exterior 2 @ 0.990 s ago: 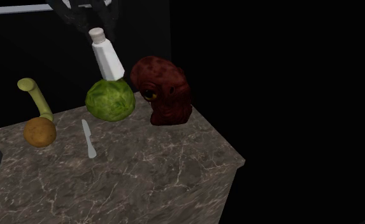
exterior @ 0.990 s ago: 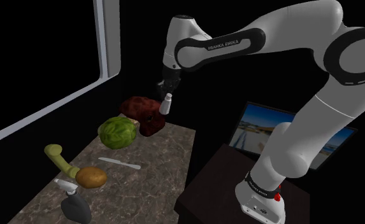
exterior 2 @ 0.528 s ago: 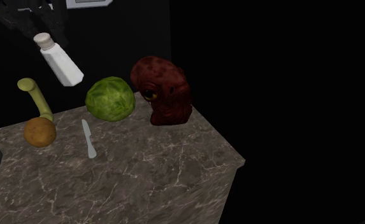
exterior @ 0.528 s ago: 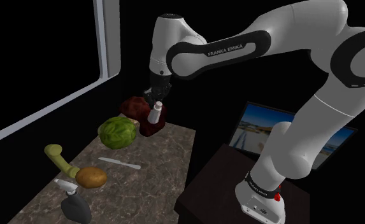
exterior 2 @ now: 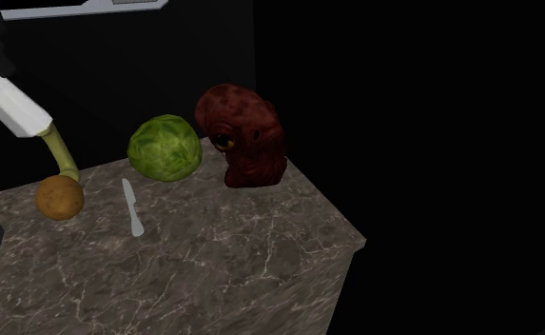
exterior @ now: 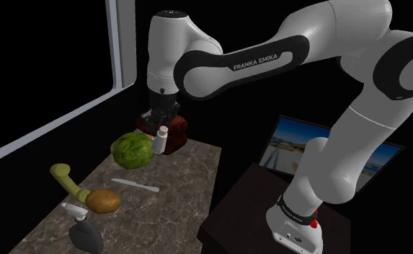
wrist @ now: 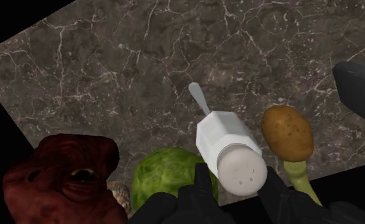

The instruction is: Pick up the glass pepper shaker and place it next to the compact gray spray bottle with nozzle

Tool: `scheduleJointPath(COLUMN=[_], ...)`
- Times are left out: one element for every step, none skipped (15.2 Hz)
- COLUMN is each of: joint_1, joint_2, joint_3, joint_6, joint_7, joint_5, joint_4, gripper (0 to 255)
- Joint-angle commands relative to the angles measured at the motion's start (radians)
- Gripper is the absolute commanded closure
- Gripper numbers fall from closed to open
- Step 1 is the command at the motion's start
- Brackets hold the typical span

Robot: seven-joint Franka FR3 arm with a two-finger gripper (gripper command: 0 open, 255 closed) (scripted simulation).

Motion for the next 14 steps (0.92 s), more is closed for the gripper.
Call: scheduleJointPath(joint_1=[0.022, 0.034, 0.045, 0.056, 0.068, 0.080, 0.093, 0.106, 0.120, 0.135, 0.150, 0.166, 0.183, 0.201], joint_2=[0.029, 0.045, 0.062, 0.080, 0.098, 0.118, 0.139, 0.161, 0.184, 0.207, 0.232, 0.258, 0.284, 0.312], joint_3=[0.029, 0.042, 0.055, 0.068, 0.080, 0.091, 0.102, 0.113, 0.122, 0.132, 0.140, 0.148, 0.155, 0.162], joint_6=[-0.015, -0.022, -0.031, -0.039, -0.048, -0.058, -0.068, -0.079, -0.090, -0.102, -0.115, -0.128, -0.143, -0.158], joint_7=[0.056, 0.082, 0.108, 0.134, 0.159, 0.185, 0.210, 0.236, 0.261, 0.285, 0.310, 0.334, 0.357, 0.379], joint_5=[-0.010, -0.016, -0.023, -0.030, -0.038, -0.046, -0.056, -0.065, -0.076, -0.086, -0.098, -0.109, -0.121, -0.134], joint_4=[0.035, 0.054, 0.074, 0.095, 0.118, 0.142, 0.167, 0.193, 0.221, 0.250, 0.280, 0.313, 0.346, 0.382], gripper=[255, 255, 255, 255, 255, 255, 255, 255, 255, 255, 255, 255, 255, 255])
